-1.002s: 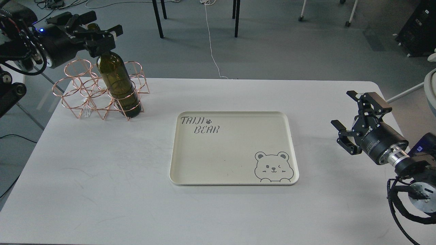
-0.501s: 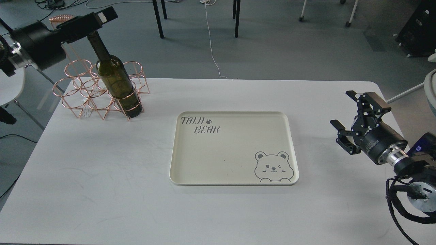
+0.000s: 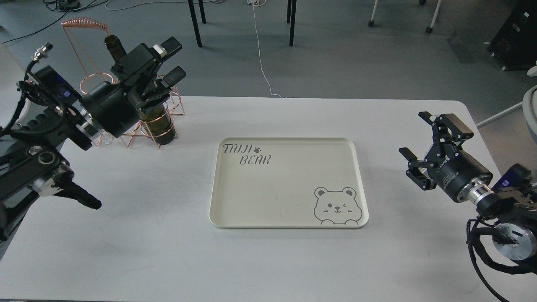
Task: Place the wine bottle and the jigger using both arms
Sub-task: 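Open the left gripper and raise it off the bottle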
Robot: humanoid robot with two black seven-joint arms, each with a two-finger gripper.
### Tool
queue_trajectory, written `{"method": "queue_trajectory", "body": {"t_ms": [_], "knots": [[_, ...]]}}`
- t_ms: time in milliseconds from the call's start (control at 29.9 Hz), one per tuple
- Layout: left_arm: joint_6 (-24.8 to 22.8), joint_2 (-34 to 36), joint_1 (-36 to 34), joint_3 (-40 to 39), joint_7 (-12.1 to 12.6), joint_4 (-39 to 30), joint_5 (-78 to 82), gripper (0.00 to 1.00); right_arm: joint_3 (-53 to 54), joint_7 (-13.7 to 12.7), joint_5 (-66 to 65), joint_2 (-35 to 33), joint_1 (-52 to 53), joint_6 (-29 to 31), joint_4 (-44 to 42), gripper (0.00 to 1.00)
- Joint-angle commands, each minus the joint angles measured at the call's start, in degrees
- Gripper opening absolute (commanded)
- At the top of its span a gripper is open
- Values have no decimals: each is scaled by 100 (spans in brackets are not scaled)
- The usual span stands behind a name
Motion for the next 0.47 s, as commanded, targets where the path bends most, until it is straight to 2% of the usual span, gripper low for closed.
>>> {"method": "queue_trajectory", "body": {"t_ms": [0,67,200,367,434], "knots": [[-28,-699,558,-528,197,69,-2,99,79,0,0,181,11,0,-285,99],[-36,-903,909,-748,374,87,7,99,114,0,0,234,11,0,-338,99],[-80,-1254,1429,-1047,507,105,7,99,114,0,0,234,11,0,-338,99],[-89,-1457,1807,-1329,726,114,7,99,114,0,0,269,2,0,-338,99],[-142,-1475,1843,-1347,744,105,7,99,114,0,0,269,2,8,-321,99]]}}
